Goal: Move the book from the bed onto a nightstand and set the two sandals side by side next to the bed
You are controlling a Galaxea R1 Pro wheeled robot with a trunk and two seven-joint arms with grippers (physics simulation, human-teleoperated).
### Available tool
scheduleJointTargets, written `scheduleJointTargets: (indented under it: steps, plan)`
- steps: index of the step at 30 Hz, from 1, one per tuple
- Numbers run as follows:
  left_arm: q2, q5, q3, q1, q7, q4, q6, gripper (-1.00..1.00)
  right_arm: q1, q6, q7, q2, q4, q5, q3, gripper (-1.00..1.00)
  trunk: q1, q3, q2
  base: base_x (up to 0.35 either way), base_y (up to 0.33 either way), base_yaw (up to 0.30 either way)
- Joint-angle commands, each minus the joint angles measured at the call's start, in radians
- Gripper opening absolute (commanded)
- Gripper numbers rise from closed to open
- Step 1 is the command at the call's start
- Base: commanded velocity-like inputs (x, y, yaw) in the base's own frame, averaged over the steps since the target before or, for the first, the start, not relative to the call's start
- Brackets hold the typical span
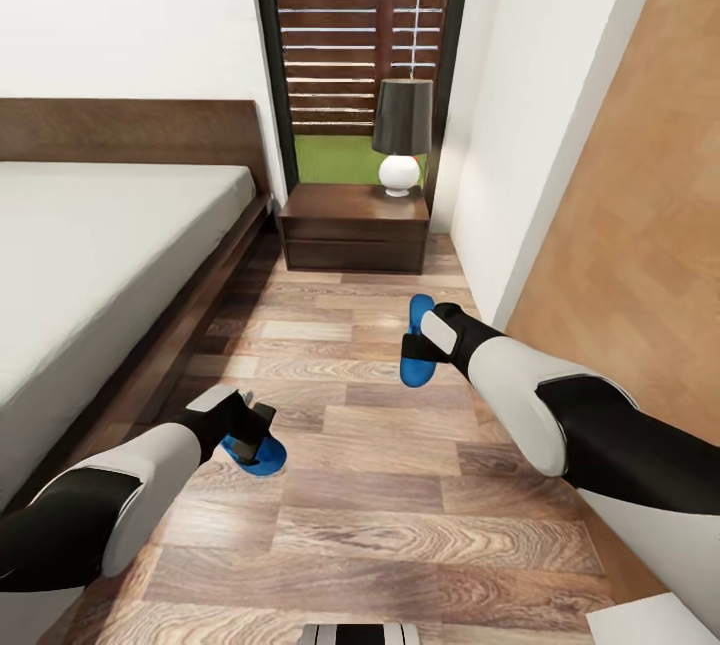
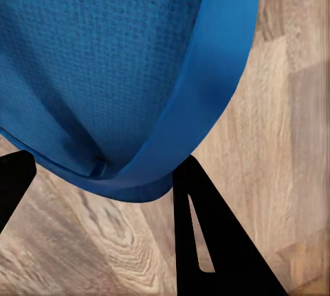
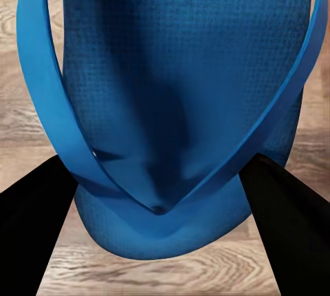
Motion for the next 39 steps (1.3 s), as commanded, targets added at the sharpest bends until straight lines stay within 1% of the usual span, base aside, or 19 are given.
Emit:
scheduleJointTargets:
  steps: [1,5,7,8,12,13,24,39]
  plan:
    - [0.000,0.004,-0.008,0.000,0.004,0.009,0.006,-1.00,0.004,0.005,-0.006,0.000,-0.002,-0.011,0.008,-1.00,0.000,0.001,0.000,0.000,0.000,0.004]
    - [0.000,0.004,-0.008,0.000,-0.005,0.032,0.006,-1.00,0.019,0.005,-0.006,0.000,-0.002,-0.011,0.008,-1.00,0.000,0.007,0.000,0.000,0.000,0.002]
    - [0.000,0.004,-0.008,0.000,-0.023,0.048,0.006,-1.00,0.034,0.004,-0.006,0.000,-0.002,-0.012,0.008,-1.00,0.000,0.010,0.000,0.000,0.000,0.001]
    - [0.001,0.003,-0.008,0.000,-0.067,0.067,0.005,-1.00,0.057,-0.010,-0.006,0.000,-0.002,-0.012,0.008,-1.00,0.000,0.011,0.000,0.000,0.000,0.000]
    - [0.002,0.001,-0.008,0.000,-0.128,0.081,0.000,-1.00,0.071,-0.046,-0.007,0.000,-0.001,-0.011,0.008,-1.00,0.000,0.012,0.000,0.000,0.000,0.000]
    - [0.002,0.000,-0.008,0.000,-0.152,0.086,-0.003,-1.00,0.076,-0.060,-0.009,0.000,0.000,-0.011,0.008,-1.00,0.000,0.012,0.000,0.000,0.000,0.000]
    - [0.001,-0.002,-0.011,0.000,-0.164,0.088,-0.005,-1.00,0.095,-0.067,-0.011,0.000,0.000,-0.010,0.010,-1.00,0.000,0.020,0.000,0.000,0.000,0.000]
    - [-0.001,-0.004,-0.013,0.000,-0.166,0.088,-0.006,-1.00,0.103,-0.069,-0.011,0.000,0.000,-0.010,0.013,-1.00,0.000,0.021,0.000,-0.051,0.000,0.000]
